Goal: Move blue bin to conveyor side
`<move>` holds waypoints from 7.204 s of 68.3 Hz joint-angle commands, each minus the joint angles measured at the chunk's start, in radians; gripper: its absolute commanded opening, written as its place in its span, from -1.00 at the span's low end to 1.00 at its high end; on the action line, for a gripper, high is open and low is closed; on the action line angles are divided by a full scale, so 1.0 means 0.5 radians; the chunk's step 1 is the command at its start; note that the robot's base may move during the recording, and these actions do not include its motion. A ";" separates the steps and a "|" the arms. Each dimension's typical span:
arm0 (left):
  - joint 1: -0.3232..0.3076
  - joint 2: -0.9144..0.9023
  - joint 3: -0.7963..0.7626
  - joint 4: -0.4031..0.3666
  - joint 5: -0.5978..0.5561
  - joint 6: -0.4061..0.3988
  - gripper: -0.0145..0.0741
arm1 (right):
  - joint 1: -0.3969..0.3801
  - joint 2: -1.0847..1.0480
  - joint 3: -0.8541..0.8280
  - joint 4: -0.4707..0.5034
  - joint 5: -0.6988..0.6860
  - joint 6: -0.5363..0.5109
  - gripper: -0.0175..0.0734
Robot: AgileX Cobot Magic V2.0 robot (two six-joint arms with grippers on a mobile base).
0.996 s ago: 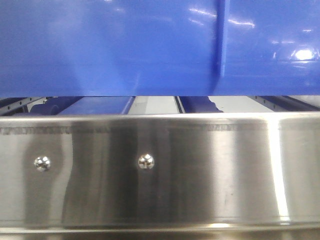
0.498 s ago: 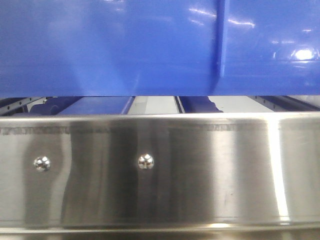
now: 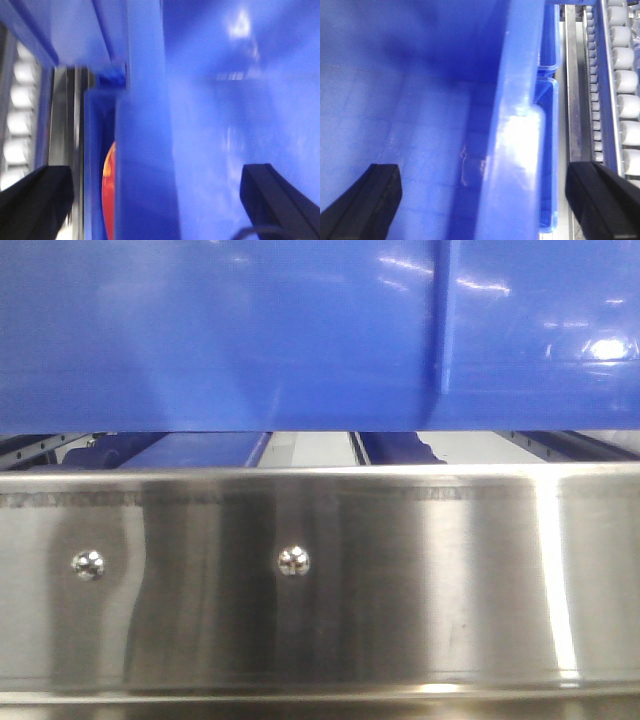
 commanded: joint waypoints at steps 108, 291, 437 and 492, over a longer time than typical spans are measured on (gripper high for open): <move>0.005 -0.100 -0.046 -0.002 -0.012 0.028 0.61 | 0.003 -0.132 0.182 0.059 -0.025 -0.001 0.59; 0.005 -0.557 -0.038 -0.026 -0.074 0.028 -0.67 | 0.003 -0.453 0.108 0.038 -0.260 -0.131 -0.79; 0.005 -1.195 0.675 -0.329 -0.966 0.038 -0.67 | 0.003 -0.773 0.232 -0.047 -0.435 -0.221 -0.79; 0.005 -1.195 0.675 -0.329 -0.966 0.038 -0.67 | 0.003 -0.773 0.232 -0.047 -0.435 -0.221 -0.79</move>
